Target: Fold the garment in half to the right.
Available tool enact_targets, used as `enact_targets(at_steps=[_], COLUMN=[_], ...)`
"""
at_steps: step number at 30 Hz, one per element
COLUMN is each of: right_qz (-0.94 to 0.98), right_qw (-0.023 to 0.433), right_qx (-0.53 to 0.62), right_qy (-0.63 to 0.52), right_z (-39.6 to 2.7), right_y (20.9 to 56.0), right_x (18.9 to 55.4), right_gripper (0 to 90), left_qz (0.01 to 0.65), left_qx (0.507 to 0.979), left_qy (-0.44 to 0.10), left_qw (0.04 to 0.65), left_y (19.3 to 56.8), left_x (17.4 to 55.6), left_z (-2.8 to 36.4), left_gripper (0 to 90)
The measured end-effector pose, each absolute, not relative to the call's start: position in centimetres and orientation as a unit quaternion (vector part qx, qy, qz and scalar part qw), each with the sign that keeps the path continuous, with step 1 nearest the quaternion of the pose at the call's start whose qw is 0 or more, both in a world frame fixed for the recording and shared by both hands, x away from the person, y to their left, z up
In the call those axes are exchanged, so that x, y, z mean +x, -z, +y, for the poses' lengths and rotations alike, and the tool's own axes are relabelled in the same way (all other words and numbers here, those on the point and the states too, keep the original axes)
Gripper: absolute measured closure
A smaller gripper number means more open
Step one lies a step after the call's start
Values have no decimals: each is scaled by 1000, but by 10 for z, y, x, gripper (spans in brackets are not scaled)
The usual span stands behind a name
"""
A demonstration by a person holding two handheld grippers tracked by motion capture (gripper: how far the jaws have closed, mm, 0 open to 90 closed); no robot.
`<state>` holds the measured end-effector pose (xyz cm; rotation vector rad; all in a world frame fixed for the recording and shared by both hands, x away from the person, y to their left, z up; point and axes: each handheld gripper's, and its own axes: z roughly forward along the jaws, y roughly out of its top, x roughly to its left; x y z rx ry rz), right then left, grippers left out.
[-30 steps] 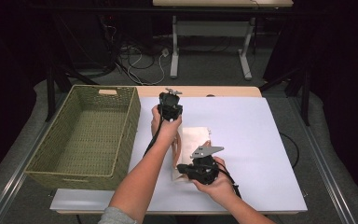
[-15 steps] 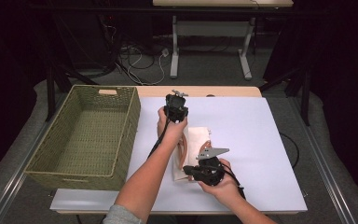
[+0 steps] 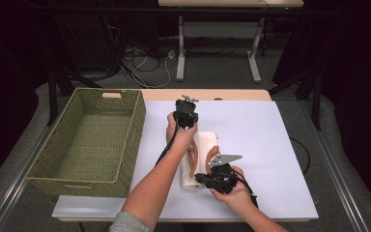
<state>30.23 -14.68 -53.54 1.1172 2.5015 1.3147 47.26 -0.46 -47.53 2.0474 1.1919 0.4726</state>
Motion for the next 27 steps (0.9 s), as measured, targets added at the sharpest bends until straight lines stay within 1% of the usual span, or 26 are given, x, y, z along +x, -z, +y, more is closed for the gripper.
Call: enact_targets(at_steps=[21,27], right_qz=[821,822], right_qw=[45,50], right_qx=[377,378], right_qy=[-426,-423], right_z=[-152,-152], right_y=[547,549], right_x=[302,302], right_gripper=[892,891], left_qz=[456,454], left_qx=[798,801], left_qy=[-178,-171], left_qw=[351,351], left_y=[485,489], left_x=[473,475], left_z=[-12,-15], left_gripper=[884,884])
